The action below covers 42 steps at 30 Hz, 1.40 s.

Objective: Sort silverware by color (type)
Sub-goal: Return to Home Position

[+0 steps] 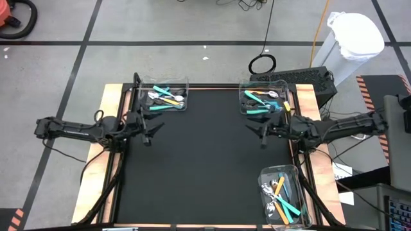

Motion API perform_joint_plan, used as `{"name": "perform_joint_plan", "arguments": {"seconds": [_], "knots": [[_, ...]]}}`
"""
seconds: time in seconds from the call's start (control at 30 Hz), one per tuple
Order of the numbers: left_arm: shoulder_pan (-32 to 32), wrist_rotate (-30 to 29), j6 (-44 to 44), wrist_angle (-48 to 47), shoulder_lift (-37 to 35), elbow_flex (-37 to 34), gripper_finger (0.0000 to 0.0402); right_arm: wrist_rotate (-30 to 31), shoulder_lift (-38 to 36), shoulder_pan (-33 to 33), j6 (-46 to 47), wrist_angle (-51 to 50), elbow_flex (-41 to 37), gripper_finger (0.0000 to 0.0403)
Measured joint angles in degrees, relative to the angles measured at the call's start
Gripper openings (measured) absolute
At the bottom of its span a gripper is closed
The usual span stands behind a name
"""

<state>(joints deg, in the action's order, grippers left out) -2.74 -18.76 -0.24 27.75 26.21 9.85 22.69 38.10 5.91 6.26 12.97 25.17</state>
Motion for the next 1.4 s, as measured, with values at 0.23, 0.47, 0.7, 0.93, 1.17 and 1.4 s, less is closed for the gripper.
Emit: {"name": "perform_joint_plan", "arguments": {"seconds": [0.23,0.47,0.7,0.93,1.17,1.4], "knots": [[0.00,-1.97,1.77,-1.42,-3.28,0.00,0.0128,-3.43,-8.32,-1.07,-2.62,0.10,-5.11,0.0141],[0.00,-1.29,2.07,-7.17,-8.24,-0.04,0.0013,-3.38,-14.07,-1.07,-2.49,0.08,-9.74,0.0057],[0.07,-1.47,2.53,0.51,-11.23,-7.08,0.0014,-3.38,-20.31,-1.07,-1.26,0.07,-14.10,0.0008],[0.20,-1.82,3.08,3.69,-12.08,-9.42,0.0003,-7.98,-25.74,-1.05,-1.85,-0.19,-15.82,0.0002],[0.15,-1.82,5.51,6.44,-12.08,-9.44,0.0007,-6.07,-31.69,-1.07,-1.51,-6.63,-15.92,0.0002],[0.15,-1.78,3.54,6.41,-12.06,-9.46,0.0008,-6.24,-37.90,-1.07,0.67,-13.19,-15.92,0.0001]]}}
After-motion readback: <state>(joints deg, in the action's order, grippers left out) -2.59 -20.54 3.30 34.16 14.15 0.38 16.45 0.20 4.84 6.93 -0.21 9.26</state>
